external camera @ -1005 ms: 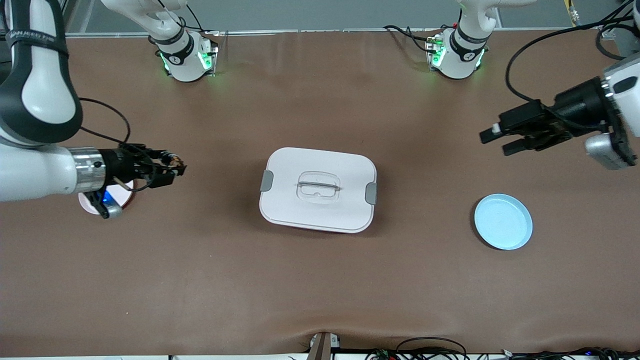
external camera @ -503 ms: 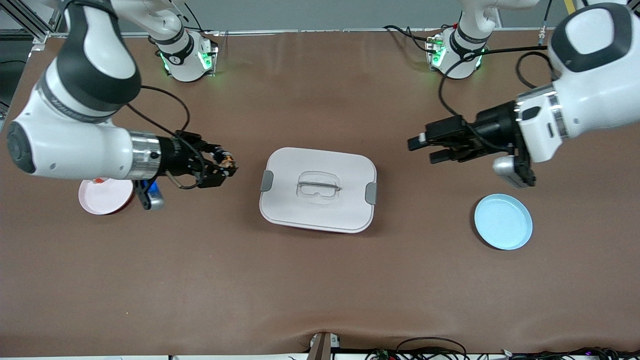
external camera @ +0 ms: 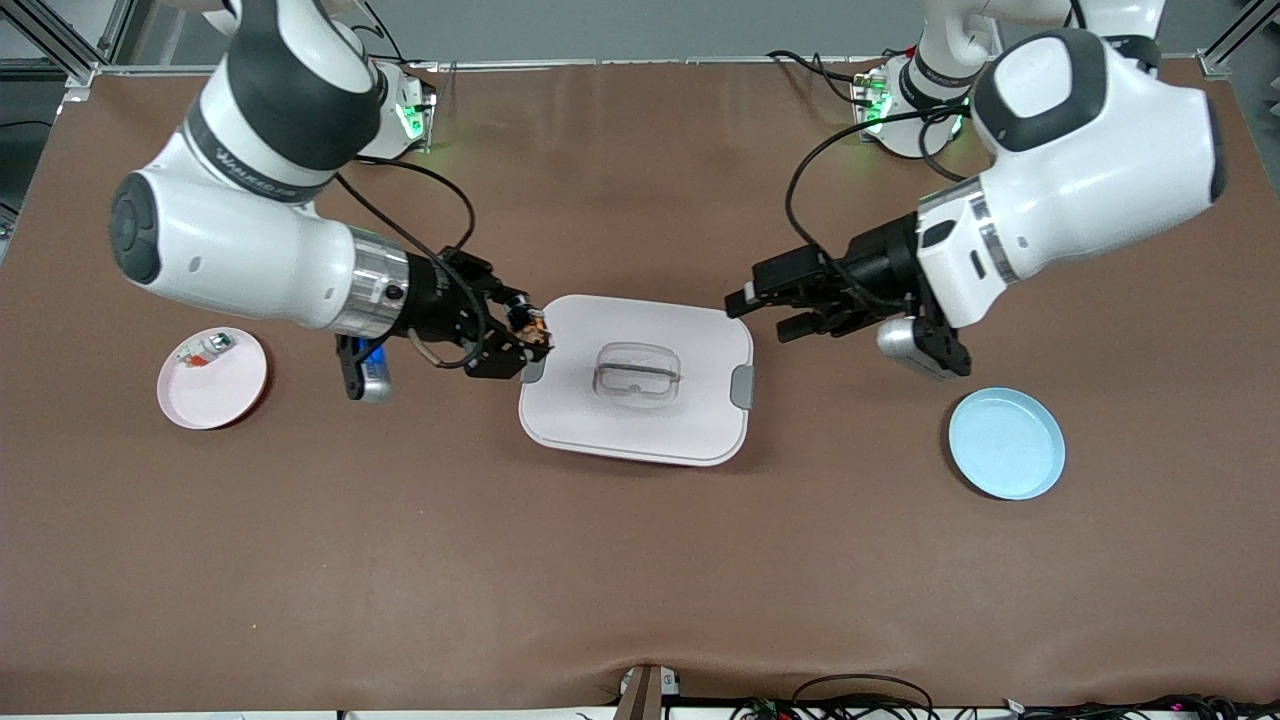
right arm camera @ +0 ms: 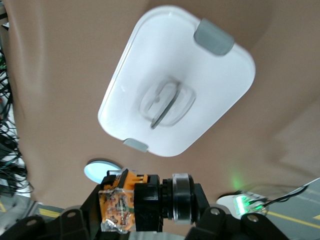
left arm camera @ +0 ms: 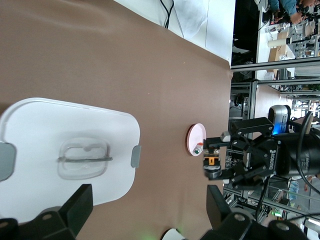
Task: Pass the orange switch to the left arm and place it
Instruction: 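Carry the switch over the box with the right gripper while the left gripper approaches, then grasp the switch with the left gripper beside the right gripper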
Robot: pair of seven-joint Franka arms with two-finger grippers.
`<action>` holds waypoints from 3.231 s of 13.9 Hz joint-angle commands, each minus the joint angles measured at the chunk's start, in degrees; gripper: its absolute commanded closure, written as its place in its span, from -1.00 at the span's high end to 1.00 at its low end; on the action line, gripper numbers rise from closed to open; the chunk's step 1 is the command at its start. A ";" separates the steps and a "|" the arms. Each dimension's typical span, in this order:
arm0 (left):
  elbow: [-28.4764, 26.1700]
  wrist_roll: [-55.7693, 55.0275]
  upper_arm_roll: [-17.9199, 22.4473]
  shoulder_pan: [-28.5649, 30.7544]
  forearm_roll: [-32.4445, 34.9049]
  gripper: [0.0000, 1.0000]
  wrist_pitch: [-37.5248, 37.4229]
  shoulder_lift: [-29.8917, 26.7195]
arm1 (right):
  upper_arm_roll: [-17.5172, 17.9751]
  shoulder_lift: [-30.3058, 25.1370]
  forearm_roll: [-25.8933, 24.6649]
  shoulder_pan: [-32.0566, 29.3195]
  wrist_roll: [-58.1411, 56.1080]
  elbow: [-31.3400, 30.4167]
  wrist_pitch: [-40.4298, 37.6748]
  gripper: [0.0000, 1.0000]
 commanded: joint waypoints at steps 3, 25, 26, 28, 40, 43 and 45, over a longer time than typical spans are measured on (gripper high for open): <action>0.38 -0.80 0.06 -3.23 -5.05 1.00 5.88 1.98 | -0.57 6.30 1.17 2.84 9.29 9.32 4.45 -1.00; 4.86 6.76 0.06 -8.42 -6.54 1.00 16.09 10.59 | -0.83 11.66 1.09 9.70 19.67 13.45 19.41 -1.00; 4.86 6.76 0.06 -8.42 -6.63 1.00 16.18 10.51 | -0.83 11.75 1.00 9.96 20.02 13.45 20.20 -1.00; 4.86 6.85 0.06 -8.25 -6.46 1.00 16.35 10.51 | -0.83 11.75 1.08 9.96 20.03 13.45 20.21 -1.00; 4.60 12.38 0.06 -7.54 -6.72 -1.00 16.27 10.51 | -0.92 11.75 1.09 9.88 20.03 13.45 20.03 -1.00; 4.51 13.52 0.06 -7.54 -6.63 -1.00 16.27 10.51 | -1.01 11.67 1.00 9.88 20.03 13.45 19.68 -1.00; 4.51 13.88 0.06 -7.54 -6.63 -1.00 16.27 10.51 | -0.84 11.58 1.09 9.35 20.03 13.45 19.42 -1.00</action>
